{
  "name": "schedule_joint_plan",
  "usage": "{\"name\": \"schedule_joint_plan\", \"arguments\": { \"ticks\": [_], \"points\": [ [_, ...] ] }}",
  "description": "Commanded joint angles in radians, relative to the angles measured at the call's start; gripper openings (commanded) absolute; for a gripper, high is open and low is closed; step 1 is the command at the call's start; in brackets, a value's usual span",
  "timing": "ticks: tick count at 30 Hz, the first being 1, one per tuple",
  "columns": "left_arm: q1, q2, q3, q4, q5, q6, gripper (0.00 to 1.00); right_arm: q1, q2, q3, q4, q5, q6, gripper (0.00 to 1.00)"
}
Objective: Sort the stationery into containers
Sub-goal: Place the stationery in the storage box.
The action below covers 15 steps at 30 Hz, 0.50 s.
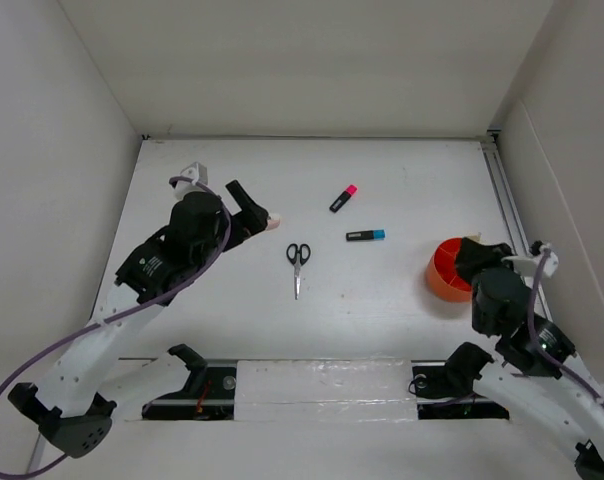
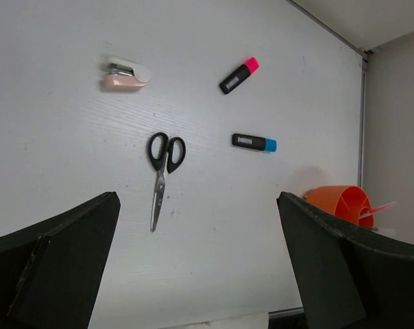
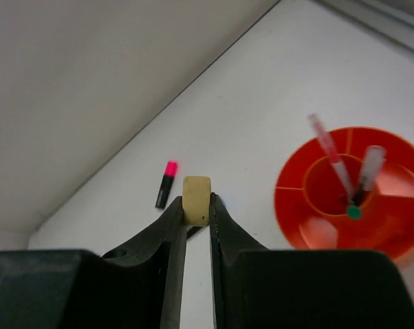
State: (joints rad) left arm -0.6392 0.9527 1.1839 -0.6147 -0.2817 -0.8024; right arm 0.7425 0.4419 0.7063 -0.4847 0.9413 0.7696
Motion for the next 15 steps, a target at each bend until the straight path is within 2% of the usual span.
{"name": "schedule_joint_plan", "arguments": {
  "ticks": [1,5,8,10,13,14,15],
  "points": [
    [0.001,-0.045,-0.023,-0.079,-0.05,0.032,0.99,-0.047,-0.072,0.007,-0.261,0.223,0.244,0.0],
    [0.001,-0.035,-0.066,-0.062,-0.004,0.064,0.99,-0.121,-0.06,0.071,-0.285,0.232,0.272,0.0],
    [0.001,-0.012,-0.113,0.007,0.067,0.075,0.99,-0.147,0.041,0.149,-0.295,0.232,0.261,0.0],
    [0.001,0.015,-0.139,0.061,0.101,0.106,0.99,-0.147,0.171,0.243,-0.241,0.212,0.159,0.0],
    [0.001,0.029,-0.152,0.079,0.121,0.137,0.99,-0.201,0.359,0.407,-0.174,0.088,0.056,0.0],
    [0.001,0.029,-0.152,0.079,0.121,0.137,0.99,-0.234,0.389,0.432,-0.096,0.036,-0.052,0.0],
    [0.001,0.02,-0.152,0.079,0.121,0.149,0.99,-0.326,0.414,0.453,-0.06,-0.104,-0.094,0.0]
  ]
}}
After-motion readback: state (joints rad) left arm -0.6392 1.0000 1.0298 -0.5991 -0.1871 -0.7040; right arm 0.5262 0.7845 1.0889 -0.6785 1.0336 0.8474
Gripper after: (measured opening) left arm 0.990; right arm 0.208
